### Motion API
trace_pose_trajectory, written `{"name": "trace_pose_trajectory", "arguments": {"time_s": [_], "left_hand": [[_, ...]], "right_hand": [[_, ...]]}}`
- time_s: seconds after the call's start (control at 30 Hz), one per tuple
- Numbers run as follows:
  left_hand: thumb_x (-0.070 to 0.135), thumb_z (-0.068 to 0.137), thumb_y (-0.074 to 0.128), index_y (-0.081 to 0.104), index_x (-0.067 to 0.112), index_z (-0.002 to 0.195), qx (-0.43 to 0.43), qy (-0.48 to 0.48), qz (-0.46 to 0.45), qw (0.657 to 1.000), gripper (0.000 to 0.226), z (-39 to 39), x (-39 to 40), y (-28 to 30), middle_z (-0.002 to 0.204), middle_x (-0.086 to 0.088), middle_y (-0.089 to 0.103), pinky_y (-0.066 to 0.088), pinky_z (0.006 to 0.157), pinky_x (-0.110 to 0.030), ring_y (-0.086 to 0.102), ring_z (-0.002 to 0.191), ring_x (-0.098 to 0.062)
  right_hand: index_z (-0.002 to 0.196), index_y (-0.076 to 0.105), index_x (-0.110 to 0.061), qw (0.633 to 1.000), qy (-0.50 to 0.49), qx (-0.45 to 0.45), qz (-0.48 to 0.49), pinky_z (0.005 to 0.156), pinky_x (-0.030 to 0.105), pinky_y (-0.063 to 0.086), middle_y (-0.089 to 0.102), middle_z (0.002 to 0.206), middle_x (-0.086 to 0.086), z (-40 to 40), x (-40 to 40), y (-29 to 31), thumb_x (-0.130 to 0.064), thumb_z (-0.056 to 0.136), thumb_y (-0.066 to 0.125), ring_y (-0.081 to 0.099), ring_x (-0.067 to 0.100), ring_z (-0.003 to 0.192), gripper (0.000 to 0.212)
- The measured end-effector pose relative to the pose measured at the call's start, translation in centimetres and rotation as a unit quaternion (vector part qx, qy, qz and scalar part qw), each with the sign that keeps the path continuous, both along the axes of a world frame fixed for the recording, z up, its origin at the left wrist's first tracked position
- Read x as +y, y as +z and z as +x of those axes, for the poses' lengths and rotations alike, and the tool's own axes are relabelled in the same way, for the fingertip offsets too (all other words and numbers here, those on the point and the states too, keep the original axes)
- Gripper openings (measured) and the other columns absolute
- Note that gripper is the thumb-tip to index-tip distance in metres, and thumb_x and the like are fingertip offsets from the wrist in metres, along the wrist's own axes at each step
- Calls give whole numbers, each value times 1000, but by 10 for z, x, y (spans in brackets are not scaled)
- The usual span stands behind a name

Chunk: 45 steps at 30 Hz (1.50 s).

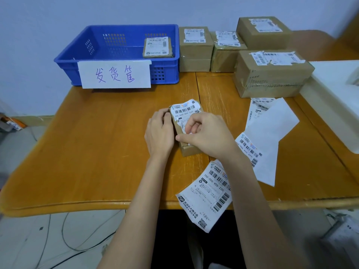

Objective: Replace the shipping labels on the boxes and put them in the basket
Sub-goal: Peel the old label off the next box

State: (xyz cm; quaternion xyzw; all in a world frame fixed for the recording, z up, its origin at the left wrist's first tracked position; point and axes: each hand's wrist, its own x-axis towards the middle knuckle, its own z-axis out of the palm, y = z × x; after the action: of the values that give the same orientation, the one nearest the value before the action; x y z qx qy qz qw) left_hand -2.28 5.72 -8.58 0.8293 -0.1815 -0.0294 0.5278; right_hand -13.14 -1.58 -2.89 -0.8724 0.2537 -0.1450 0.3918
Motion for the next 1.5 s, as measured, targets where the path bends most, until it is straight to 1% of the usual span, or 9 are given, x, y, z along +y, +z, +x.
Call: {"name": "trace_pose_trajectory", "arguments": {"time_s": [0.13,0.27,0.67,0.8,0.93,1.1,1.17,1.27,1.5], "left_hand": [[32,105,38,65,21,120,-3,-1,5,1000,33,-1,-1,-1,121,7,66,39,91,-31,55,110,-14],[32,105,37,62,21,123,-17,0,29,999,33,-1,-2,-3,124,7,64,34,87,-28,51,109,-11],[30,106,33,61,23,123,-20,4,40,999,33,-2,-2,-3,124,8,63,31,84,-25,46,103,-5],[28,106,34,61,22,123,-33,3,41,999,33,-4,-2,-2,123,7,64,32,83,-26,47,101,-7],[28,105,35,61,21,122,-36,2,43,998,31,-4,-1,-2,123,6,63,32,83,-27,46,100,-7],[29,105,36,61,22,122,-35,4,39,999,31,-4,-1,-1,123,7,63,32,84,-27,47,101,-7],[29,105,36,61,22,122,-33,2,37,999,31,-4,-1,-2,123,7,63,32,84,-27,47,102,-6],[29,105,36,61,22,123,-35,4,39,999,32,-4,-1,-2,124,8,63,32,85,-27,46,102,-6],[29,105,37,62,22,122,-38,7,38,999,31,-3,-2,-3,123,8,64,31,82,-25,46,101,-5]], "right_hand": [[72,70,-17,999,0,-24,31,60,18,44,59,62,-9,-1,-4,-4,-18,76,80,47,0,50,11],[69,69,-18,997,-3,-54,46,55,12,38,55,59,-13,-3,-3,-8,-16,78,79,45,-2,49,14],[75,71,-16,995,-29,-87,48,57,10,40,55,59,-14,-4,-4,-13,-15,84,73,50,-4,53,10],[78,75,-17,993,-27,-92,72,60,19,50,64,72,-4,-6,-2,-7,-30,97,56,57,2,56,30],[77,73,-17,996,17,-86,25,64,11,44,58,76,-9,-13,0,0,-29,82,76,52,0,61,14],[76,67,-23,997,6,-43,-57,75,25,34,49,76,-15,-18,-3,-7,-36,67,85,46,-5,66,24],[78,66,-25,999,25,-29,-29,78,26,37,48,78,-15,-22,-8,-4,-38,66,86,46,-1,68,27],[81,69,-24,998,62,-6,27,70,12,38,50,85,-12,-29,-16,1,-30,67,87,47,3,76,24],[75,69,-14,992,40,-69,93,68,7,37,54,83,-9,-27,-22,-13,-9,79,77,47,-1,69,10]]}}
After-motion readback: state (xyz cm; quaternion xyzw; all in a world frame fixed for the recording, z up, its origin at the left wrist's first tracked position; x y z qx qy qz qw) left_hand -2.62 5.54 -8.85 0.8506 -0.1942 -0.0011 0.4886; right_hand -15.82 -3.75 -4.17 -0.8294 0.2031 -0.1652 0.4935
